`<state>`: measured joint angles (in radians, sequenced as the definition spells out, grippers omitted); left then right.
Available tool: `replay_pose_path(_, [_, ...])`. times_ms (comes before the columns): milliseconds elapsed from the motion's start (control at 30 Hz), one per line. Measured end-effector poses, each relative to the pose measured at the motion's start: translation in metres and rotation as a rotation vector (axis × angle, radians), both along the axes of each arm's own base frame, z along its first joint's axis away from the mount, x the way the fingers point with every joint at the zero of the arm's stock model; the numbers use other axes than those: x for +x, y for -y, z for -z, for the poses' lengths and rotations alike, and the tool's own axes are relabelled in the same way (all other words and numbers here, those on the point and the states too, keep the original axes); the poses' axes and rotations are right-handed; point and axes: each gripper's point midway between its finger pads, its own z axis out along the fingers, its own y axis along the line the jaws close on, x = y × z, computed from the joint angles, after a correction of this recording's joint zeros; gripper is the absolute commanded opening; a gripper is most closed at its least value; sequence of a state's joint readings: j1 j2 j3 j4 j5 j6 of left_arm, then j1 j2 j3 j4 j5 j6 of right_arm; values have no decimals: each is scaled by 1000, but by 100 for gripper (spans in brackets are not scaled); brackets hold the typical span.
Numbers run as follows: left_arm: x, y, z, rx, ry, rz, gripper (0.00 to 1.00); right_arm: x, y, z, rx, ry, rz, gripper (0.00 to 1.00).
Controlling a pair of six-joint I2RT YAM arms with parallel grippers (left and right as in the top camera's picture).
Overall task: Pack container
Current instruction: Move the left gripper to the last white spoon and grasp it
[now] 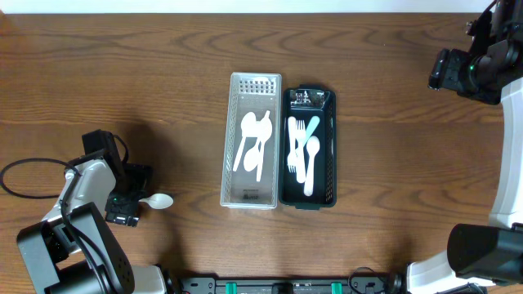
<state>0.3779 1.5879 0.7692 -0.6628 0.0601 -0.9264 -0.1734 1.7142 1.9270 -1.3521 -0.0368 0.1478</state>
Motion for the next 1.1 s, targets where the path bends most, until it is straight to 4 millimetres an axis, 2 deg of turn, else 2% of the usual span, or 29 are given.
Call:
replay_pose_path(133, [3, -1, 0, 3, 10, 9, 80, 0, 0, 0, 0, -1, 0, 78])
replay_pose_path(667, [3, -1, 0, 4, 12, 11, 52, -2, 0, 1, 2, -9, 0, 79])
replay_pose_path(867, [3, -1, 1, 4, 12, 10, 35, -2, 0, 1, 2, -9, 0, 80])
replay_pose_path(1100, [3, -1, 1, 4, 11, 12, 24, -1, 0, 0, 1, -4, 0, 80])
